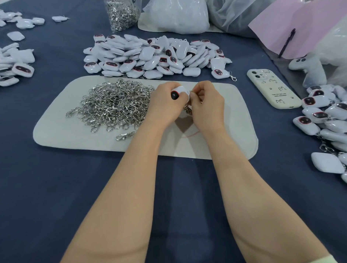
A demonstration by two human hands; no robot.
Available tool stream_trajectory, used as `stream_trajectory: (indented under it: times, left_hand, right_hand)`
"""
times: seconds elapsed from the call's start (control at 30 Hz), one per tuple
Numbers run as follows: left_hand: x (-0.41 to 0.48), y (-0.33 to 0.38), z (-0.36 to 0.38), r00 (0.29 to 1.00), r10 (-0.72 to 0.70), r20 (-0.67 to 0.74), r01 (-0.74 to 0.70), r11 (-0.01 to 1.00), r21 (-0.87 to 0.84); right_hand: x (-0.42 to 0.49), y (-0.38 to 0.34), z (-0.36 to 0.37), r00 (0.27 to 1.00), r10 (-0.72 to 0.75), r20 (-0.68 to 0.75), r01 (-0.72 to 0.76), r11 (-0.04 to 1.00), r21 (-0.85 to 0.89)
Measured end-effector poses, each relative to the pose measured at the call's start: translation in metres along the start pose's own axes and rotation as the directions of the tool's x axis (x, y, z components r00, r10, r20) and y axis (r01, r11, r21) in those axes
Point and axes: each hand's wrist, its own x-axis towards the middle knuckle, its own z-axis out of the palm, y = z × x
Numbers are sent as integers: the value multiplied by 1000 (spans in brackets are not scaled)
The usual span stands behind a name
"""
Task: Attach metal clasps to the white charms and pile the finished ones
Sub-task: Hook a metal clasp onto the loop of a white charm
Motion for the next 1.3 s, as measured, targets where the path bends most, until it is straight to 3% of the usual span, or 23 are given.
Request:
stream_trajectory:
  times: [0.43, 1.3]
  left_hand:
    - [0, -5, -1, 993, -72, 89, 77, 995, -57]
    - [-3, -5, 3, 997, -68, 38, 70, 997, -33]
  right_hand:
    - [-1, 1, 3, 999, -45, 5, 45, 996, -80]
    - [-2, -1, 3, 999, -41, -9, 41, 998, -46]
